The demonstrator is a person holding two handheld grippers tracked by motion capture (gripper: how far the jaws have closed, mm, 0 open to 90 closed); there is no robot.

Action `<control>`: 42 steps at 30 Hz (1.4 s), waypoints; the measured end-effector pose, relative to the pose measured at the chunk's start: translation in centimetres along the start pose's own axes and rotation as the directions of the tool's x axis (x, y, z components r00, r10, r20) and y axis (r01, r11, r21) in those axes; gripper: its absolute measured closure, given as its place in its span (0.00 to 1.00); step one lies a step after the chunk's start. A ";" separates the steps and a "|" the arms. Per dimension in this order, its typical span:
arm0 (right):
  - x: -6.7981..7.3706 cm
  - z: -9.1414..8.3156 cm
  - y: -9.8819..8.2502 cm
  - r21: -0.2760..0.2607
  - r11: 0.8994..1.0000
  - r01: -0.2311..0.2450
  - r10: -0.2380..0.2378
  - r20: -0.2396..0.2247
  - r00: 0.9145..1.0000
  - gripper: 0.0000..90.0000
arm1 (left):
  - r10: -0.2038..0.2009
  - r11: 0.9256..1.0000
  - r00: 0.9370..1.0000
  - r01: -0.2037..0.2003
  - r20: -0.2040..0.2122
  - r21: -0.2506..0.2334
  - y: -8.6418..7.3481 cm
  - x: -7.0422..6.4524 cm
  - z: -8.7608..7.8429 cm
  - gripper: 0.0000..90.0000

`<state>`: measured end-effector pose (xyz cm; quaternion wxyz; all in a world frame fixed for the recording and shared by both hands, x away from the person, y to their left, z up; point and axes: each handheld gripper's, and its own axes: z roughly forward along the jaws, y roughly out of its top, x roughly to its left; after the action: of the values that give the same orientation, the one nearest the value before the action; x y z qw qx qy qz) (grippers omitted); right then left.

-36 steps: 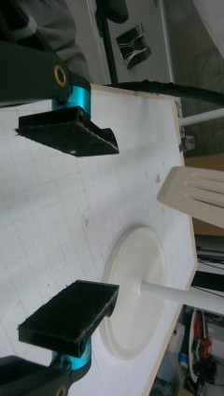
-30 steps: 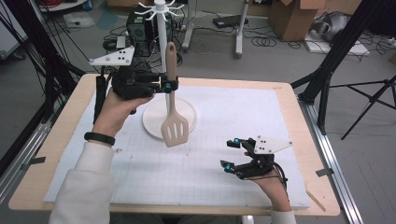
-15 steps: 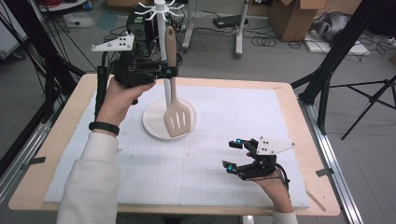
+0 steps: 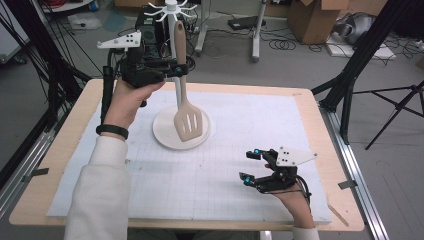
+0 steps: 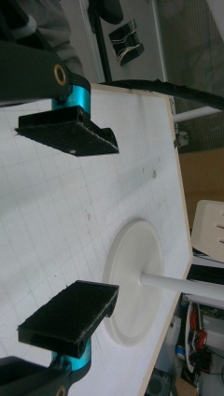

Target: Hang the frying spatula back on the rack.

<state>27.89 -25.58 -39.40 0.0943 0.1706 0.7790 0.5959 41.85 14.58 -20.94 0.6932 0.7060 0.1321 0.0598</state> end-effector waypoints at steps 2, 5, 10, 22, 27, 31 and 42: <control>-0.1 0.0 0.0 -0.003 1.000 0.005 -0.005 0.001 1.000 0.29 | -0.001 1.000 1.000 0.001 0.002 -0.001 0.1 0.1 0.0 0.84; -0.1 0.1 0.0 -0.004 1.000 0.006 -0.006 0.000 1.000 0.29 | 0.004 1.000 1.000 -0.004 0.005 0.006 0.3 0.1 0.1 0.84; -0.1 0.2 0.0 -0.001 1.000 0.002 -0.002 -0.004 1.000 0.29 | 0.002 1.000 1.000 -0.002 0.004 0.009 0.4 0.0 0.3 0.84; -0.1 0.0 -0.1 -0.009 1.000 0.000 0.000 -0.007 1.000 0.29 | -0.008 1.000 1.000 0.007 0.006 0.015 0.1 0.5 0.5 0.84; -0.1 0.0 -0.1 -0.010 1.000 -0.006 0.005 -0.008 1.000 0.29 | -0.009 1.000 1.000 0.009 0.003 0.011 0.1 0.9 0.2 0.84; -0.1 0.0 -0.2 -0.007 1.000 -0.005 0.005 -0.008 1.000 0.29 | -0.017 1.000 1.000 0.017 -0.005 0.008 0.0 1.2 0.0 0.84; -0.1 0.0 -0.2 -0.007 1.000 -0.009 0.009 -0.009 1.000 0.29 | -0.029 1.000 0.999 0.029 -0.028 0.001 -0.4 2.3 -0.1 0.84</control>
<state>27.94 -25.69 -39.62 0.0889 0.1711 0.7767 0.5996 44.02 15.30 -21.58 0.6917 0.7034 0.1524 0.0595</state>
